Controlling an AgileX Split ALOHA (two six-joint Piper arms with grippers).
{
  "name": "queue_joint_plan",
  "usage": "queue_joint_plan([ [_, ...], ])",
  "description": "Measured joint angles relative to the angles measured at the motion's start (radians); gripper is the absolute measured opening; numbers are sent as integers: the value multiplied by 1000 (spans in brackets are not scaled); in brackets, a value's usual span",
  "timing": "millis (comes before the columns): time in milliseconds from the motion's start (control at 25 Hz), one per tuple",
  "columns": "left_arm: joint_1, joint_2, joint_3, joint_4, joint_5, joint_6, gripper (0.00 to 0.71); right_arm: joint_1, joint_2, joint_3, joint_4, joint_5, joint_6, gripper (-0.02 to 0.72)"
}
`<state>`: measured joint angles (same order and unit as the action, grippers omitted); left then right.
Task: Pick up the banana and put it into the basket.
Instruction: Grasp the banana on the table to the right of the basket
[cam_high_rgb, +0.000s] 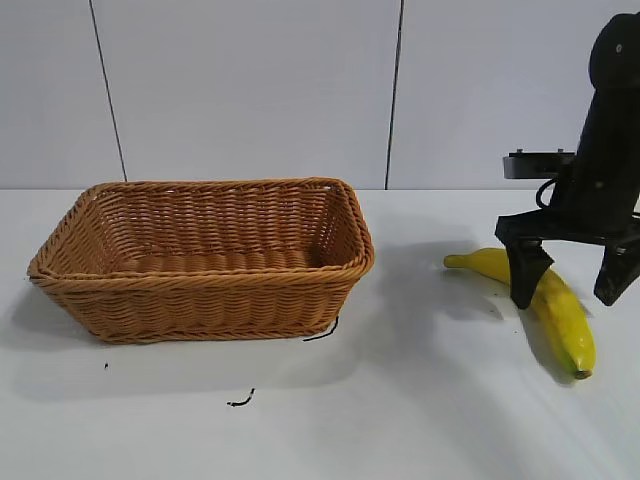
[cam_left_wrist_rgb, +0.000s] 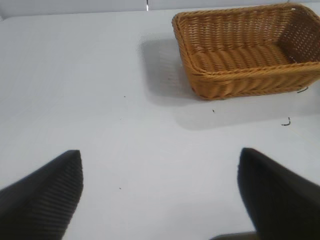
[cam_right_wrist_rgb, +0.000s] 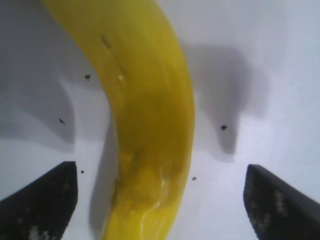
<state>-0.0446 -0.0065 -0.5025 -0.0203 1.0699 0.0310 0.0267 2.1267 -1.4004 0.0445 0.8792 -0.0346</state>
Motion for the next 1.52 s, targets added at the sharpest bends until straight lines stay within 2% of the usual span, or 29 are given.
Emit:
queue_joint_plan([
  [200, 0, 0, 0, 0, 0, 0, 634, 0, 1, 0, -19, -8, 0, 613],
  [400, 0, 0, 0, 0, 0, 0, 634, 0, 1, 0, -31, -14, 0, 562],
  [520, 0, 0, 0, 0, 0, 0, 634, 0, 1, 0, -32, -14, 5, 486],
  [760, 0, 0, 0, 0, 0, 0, 634, 0, 1, 0, -32, -14, 8, 281],
  [1000, 0, 0, 0, 0, 0, 0, 634, 0, 1, -7, -32, -17, 8, 281],
  [1280, 0, 0, 0, 0, 0, 0, 634, 0, -70, -121, -32, 91, 8, 281],
  [1520, 0, 0, 0, 0, 0, 0, 634, 0, -149, -274, -32, 239, 8, 281],
])
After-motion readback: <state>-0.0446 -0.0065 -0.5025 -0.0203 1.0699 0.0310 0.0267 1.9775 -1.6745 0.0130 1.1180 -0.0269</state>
